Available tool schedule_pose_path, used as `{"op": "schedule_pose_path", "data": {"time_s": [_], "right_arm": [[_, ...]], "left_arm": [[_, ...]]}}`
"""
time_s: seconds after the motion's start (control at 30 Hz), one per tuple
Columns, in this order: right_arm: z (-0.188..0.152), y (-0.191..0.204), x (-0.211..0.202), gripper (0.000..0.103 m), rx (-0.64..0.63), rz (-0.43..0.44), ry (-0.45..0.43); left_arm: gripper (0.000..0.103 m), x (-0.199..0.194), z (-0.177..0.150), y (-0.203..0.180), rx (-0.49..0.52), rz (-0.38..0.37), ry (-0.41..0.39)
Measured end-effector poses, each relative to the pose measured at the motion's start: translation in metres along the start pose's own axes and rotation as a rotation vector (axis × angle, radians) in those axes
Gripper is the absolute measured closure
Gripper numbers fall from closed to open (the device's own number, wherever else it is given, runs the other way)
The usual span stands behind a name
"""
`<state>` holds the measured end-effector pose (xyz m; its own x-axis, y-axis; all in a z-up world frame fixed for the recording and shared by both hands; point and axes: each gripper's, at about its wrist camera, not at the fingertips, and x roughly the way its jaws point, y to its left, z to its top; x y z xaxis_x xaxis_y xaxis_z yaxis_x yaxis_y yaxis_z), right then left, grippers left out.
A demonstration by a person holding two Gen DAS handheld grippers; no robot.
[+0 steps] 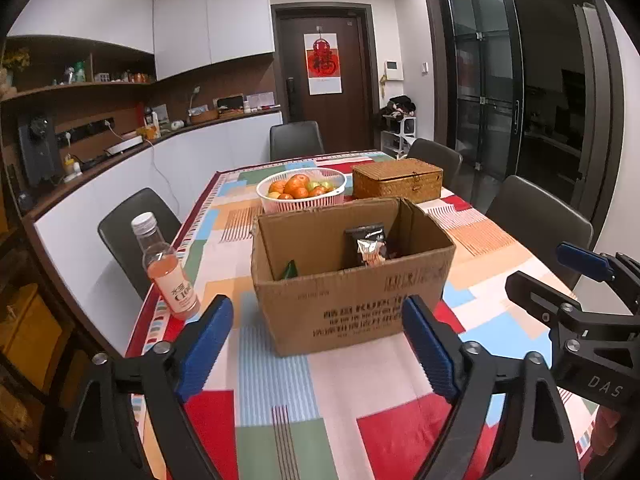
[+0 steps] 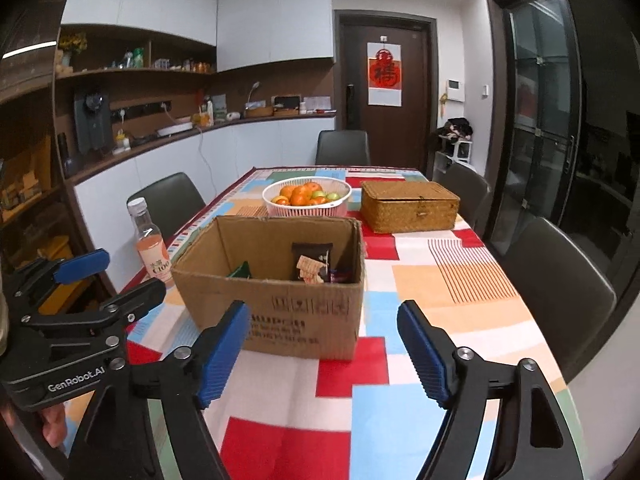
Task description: Organize snacks
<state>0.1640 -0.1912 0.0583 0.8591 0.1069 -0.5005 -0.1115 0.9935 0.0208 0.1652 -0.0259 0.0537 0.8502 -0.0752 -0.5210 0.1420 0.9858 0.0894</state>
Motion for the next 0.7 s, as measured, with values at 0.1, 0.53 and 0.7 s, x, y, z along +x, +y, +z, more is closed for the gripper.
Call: {"op": "schedule_pose_path", "data": {"time_s": [0.1, 0.53, 0.7], "right_arm": [[-0.013, -0.002, -0.011, 0.024, 0.007, -0.004, 0.0], [-0.054, -0.002, -0.035, 0.024, 0.017, -0.018, 0.015], [-0.062, 0.005, -0.041, 0.024, 0.007, -0.007, 0.014]], "left_arm": [[0.008, -0.01, -0.012, -0.005, 0.016, 0.011, -0.009], [0.0, -0.038, -0.059, -0.004, -0.03, 0.028, 0.025], [0.0, -0.046, -0.068, 0.0, -0.051, 0.04, 0.027]]}}
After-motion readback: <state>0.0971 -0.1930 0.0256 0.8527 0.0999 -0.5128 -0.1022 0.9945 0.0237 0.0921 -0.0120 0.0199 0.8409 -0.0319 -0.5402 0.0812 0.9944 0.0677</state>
